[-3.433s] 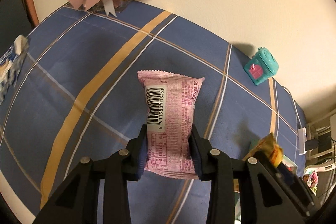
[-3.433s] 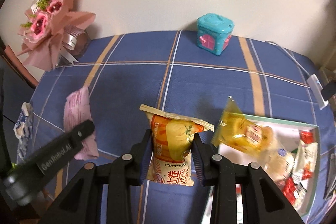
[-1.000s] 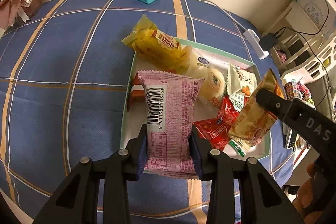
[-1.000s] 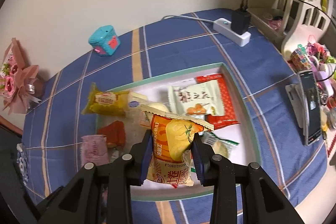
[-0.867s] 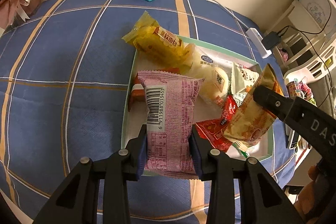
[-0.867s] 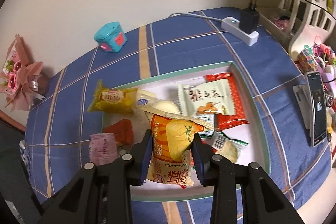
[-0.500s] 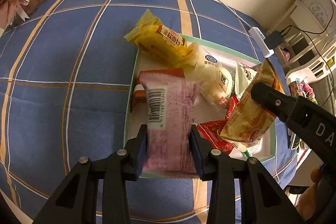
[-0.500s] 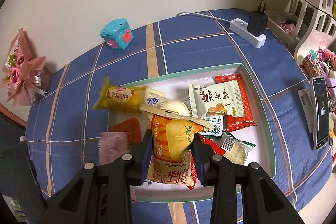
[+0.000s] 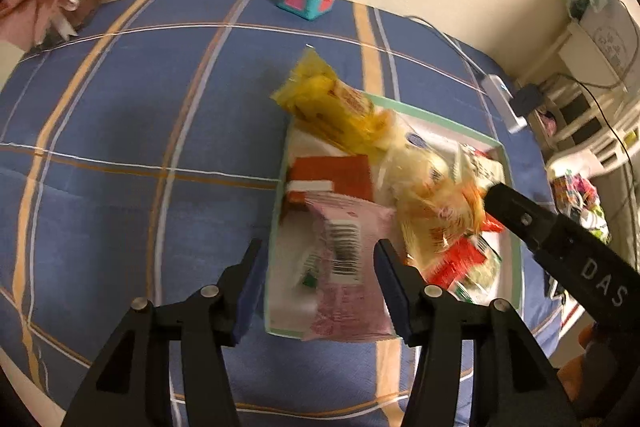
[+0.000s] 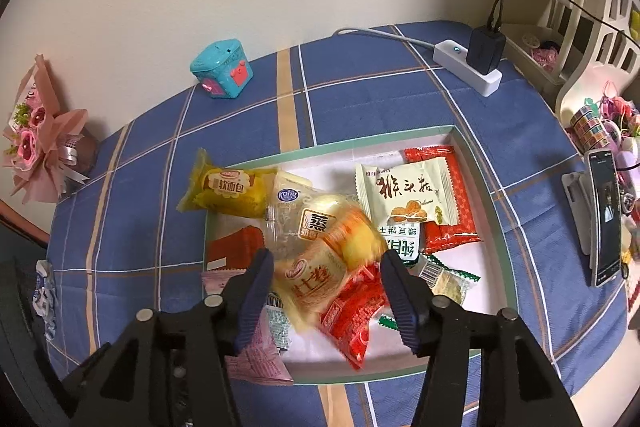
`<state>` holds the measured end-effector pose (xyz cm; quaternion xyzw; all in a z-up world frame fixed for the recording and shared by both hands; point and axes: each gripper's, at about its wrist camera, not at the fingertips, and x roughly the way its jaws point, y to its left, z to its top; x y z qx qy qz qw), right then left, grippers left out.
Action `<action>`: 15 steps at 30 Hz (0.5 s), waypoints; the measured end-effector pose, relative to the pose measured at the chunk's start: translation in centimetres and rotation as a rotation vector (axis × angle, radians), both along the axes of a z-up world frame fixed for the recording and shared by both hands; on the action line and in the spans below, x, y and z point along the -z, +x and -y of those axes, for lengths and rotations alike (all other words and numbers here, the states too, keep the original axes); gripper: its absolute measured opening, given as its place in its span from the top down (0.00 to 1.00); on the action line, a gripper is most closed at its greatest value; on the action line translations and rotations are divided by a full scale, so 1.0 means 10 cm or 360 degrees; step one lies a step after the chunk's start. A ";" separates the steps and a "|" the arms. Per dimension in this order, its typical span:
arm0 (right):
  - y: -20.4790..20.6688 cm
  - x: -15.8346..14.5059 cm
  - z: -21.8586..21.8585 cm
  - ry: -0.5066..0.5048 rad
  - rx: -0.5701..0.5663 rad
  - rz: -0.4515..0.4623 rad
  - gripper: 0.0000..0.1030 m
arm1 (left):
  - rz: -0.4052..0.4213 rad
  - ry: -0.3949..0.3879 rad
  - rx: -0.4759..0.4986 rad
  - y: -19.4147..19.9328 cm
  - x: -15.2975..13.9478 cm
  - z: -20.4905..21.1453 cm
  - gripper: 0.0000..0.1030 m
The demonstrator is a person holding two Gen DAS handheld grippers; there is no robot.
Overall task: Organize snacks
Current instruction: 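Open the left tool to drop the pink pack while the right drops the pastry pack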
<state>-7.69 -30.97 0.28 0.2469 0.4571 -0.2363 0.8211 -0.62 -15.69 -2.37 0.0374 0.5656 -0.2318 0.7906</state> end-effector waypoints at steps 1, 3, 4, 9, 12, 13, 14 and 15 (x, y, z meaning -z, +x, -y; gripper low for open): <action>0.00 0.00 0.00 -0.0003 -0.0001 -0.0003 0.38 | 0.0002 0.0003 -0.0017 0.03 0.00 -0.02 0.45; 0.00 0.01 -0.02 -0.0009 -0.0008 -0.0008 0.37 | 0.0010 0.0018 -0.0074 0.09 0.00 -0.10 0.45; 0.01 0.01 -0.02 -0.0011 -0.0011 -0.0011 0.36 | 0.0015 0.0031 -0.0102 0.12 0.00 -0.14 0.45; 0.02 0.01 -0.07 -0.0031 -0.0029 -0.0020 0.28 | 0.0085 0.0161 -0.0239 0.28 0.01 -0.38 0.22; 0.03 -0.01 -0.11 -0.0054 -0.0046 -0.0018 0.17 | 0.0154 0.0225 -0.0304 0.35 -0.01 -0.52 0.20; 0.03 -0.01 -0.13 -0.0059 -0.0053 -0.0015 0.13 | 0.0167 0.0238 -0.0311 0.36 -0.02 -0.57 0.20; 0.04 -0.01 -0.14 -0.0064 -0.0057 -0.0013 0.12 | 0.0190 0.0265 -0.0323 0.38 -0.02 -0.60 0.20; 0.04 -0.02 -0.15 -0.0071 -0.0060 -0.0010 0.06 | 0.0210 0.0289 -0.0335 0.39 -0.03 -0.62 0.18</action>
